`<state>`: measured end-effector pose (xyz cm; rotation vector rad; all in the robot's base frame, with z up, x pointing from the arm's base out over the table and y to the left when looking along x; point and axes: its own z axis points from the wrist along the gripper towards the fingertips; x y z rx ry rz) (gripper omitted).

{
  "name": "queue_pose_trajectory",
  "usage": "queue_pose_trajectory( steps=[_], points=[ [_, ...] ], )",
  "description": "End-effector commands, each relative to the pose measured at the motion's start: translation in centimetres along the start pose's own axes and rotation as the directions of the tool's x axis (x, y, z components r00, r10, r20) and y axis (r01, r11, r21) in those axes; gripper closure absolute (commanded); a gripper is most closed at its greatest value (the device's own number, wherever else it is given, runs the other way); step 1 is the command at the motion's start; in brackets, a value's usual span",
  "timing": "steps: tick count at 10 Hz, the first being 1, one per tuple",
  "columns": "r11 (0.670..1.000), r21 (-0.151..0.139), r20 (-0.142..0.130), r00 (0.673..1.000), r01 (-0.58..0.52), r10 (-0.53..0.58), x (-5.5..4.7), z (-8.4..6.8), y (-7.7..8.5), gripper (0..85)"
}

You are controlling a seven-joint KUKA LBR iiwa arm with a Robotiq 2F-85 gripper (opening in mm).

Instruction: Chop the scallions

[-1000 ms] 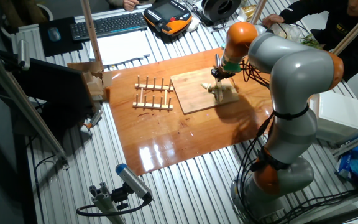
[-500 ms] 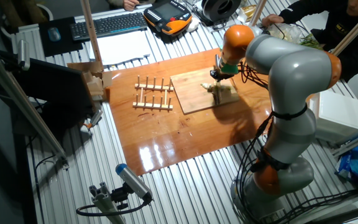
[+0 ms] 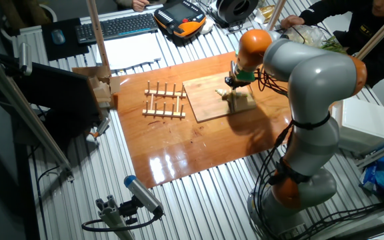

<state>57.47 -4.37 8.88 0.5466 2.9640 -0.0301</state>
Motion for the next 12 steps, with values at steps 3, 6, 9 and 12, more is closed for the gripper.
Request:
queue_pose_trajectory(
  steps=[3,6,9,12],
  points=[
    [1.000,-0.016,0.005,1.000,-0.013,0.013,0.1,-0.6,0.0,85.0],
    [0.999,-0.027,-0.011,1.000,-0.025,0.025,0.0,-1.4,0.0,85.0],
    [1.000,-0.019,-0.018,1.000,-0.023,0.023,-0.1,-2.0,-0.2,85.0],
    [1.000,-0.010,-0.009,1.000,-0.016,0.016,-0.6,-2.2,-0.5,85.0]
  ],
)
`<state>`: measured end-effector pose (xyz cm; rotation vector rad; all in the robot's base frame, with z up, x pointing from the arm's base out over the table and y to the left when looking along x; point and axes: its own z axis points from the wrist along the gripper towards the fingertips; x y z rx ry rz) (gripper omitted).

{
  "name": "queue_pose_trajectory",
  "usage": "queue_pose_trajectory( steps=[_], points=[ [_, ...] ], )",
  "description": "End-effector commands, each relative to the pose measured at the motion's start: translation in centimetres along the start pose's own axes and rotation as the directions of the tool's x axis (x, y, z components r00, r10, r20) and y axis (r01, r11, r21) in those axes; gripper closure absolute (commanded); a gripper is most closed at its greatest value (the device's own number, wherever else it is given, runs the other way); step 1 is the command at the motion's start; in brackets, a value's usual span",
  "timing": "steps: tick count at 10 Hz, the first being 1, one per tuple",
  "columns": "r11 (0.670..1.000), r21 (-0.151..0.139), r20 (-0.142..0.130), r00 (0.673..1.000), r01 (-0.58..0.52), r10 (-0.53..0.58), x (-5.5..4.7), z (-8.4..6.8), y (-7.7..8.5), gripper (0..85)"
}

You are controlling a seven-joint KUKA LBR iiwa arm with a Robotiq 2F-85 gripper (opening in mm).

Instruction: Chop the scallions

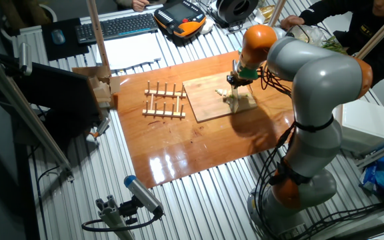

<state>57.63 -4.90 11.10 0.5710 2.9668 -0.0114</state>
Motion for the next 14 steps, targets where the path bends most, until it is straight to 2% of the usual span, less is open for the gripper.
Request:
queue_pose_trajectory(
  steps=[1,11,14],
  points=[
    [1.000,-0.001,0.000,1.000,-0.003,0.003,0.0,0.1,0.1,85.0],
    [1.000,-0.008,0.015,1.000,-0.012,0.012,-0.3,1.6,0.6,85.0],
    [1.000,-0.005,0.033,0.999,-0.009,0.009,-0.3,2.4,0.6,85.0]
  ],
)
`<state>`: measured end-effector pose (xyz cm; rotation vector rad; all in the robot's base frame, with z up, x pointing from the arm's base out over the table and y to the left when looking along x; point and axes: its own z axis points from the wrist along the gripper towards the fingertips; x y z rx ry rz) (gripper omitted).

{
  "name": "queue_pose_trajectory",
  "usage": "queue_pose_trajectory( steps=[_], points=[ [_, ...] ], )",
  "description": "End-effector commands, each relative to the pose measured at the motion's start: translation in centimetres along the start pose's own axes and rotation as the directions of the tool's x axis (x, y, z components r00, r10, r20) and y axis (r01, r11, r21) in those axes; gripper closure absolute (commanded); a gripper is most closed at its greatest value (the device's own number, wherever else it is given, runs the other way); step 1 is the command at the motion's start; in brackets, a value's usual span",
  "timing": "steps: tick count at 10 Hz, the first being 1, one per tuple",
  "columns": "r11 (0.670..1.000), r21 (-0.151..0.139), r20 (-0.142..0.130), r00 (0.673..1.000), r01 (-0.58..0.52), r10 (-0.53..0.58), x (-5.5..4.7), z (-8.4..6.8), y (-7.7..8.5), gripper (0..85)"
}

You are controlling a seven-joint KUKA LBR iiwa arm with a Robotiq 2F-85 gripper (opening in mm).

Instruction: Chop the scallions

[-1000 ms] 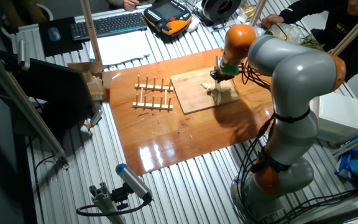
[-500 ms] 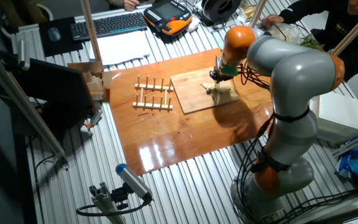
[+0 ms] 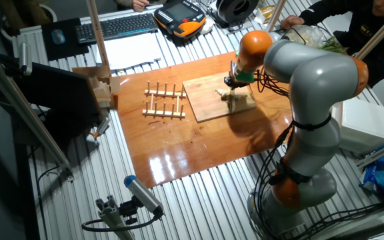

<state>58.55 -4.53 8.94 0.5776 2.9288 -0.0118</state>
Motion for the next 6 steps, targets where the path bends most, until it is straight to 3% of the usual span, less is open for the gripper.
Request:
queue_pose_trajectory(
  steps=[1,4,6],
  points=[
    [1.000,0.001,-0.004,1.000,-0.001,0.001,0.2,0.0,0.0,85.0],
    [1.000,0.014,0.012,1.000,-0.016,0.015,1.6,0.0,0.5,85.0],
    [1.000,0.012,0.009,1.000,-0.016,0.016,1.8,0.0,0.5,85.0]
  ],
)
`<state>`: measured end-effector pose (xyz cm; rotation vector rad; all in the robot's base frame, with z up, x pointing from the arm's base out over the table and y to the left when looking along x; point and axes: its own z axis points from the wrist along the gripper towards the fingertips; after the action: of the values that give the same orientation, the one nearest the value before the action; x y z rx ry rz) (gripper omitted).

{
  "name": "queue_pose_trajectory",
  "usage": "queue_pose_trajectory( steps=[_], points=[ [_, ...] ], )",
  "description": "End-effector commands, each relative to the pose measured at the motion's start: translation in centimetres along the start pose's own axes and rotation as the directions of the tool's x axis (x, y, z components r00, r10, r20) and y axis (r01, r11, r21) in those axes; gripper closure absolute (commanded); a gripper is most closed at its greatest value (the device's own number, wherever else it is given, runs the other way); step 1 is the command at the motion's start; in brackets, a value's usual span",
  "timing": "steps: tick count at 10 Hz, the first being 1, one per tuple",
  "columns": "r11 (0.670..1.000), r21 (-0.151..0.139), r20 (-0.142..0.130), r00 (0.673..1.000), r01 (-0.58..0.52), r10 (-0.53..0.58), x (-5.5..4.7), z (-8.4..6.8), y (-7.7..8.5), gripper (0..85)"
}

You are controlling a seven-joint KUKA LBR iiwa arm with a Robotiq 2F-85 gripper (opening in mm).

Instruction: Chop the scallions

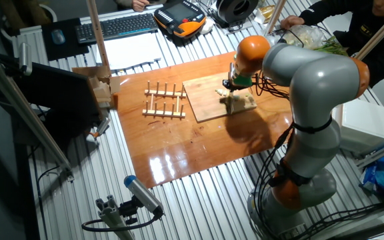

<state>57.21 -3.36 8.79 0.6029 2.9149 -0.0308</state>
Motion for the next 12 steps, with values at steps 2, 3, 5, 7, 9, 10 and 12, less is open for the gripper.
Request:
queue_pose_trajectory(
  steps=[2,3,5,7,9,10,12],
  points=[
    [1.000,0.006,-0.001,1.000,0.002,-0.002,-0.7,0.1,-0.2,85.0],
    [1.000,0.008,0.000,1.000,0.006,-0.006,-1.2,0.0,-0.4,85.0],
    [1.000,0.008,0.000,1.000,0.015,-0.015,-2.1,-0.2,-0.8,85.0],
    [1.000,0.009,-0.003,1.000,0.010,-0.010,-1.8,-0.2,-0.6,85.0],
    [1.000,0.011,0.006,1.000,-0.007,0.007,-0.8,0.0,-0.2,85.0],
    [1.000,0.013,0.011,1.000,-0.014,0.014,-0.3,0.1,0.1,85.0],
    [1.000,0.010,0.009,1.000,-0.018,0.018,0.0,0.1,0.1,85.0]
  ],
)
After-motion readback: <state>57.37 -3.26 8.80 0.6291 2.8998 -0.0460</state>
